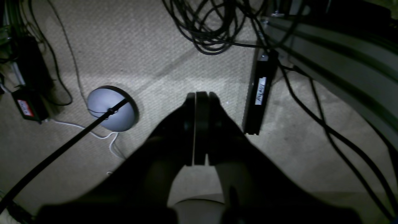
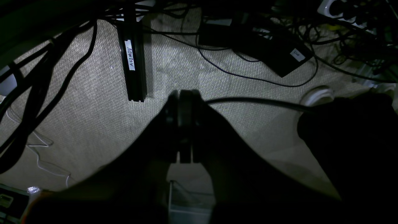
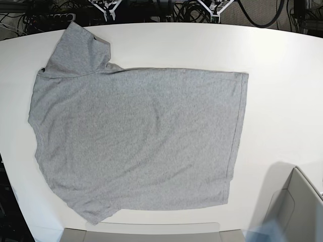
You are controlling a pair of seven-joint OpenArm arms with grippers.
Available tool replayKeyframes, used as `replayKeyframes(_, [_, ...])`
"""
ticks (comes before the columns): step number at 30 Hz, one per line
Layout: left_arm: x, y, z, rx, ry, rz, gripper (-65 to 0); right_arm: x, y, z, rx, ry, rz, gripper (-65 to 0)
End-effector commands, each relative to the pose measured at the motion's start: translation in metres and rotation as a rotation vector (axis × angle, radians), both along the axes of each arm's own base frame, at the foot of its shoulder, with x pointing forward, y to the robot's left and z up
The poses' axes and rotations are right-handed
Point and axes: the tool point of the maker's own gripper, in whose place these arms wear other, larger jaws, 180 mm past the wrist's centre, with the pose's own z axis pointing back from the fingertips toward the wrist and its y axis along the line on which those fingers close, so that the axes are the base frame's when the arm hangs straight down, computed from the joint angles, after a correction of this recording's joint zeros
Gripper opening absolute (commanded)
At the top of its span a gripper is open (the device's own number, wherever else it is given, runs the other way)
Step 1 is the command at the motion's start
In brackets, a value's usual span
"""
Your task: Fold the T-shirt properly
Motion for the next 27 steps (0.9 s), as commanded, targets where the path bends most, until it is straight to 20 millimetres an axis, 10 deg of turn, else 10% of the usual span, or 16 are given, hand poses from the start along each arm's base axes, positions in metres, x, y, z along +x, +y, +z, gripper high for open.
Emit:
replayKeyframes(1, [-0.001,0.004,0.001,0.01,-0.004,-0.007,-64.7,-0.005,-0.006,0.001,-0.009,0.009,0.001,-64.8])
replayKeyframes(27, [-0.033,0.02,0.006,0.035,-0.005,-0.018,-64.7,-0.015,-0.036,0.004,-0.054,0.014,0.003,-64.8])
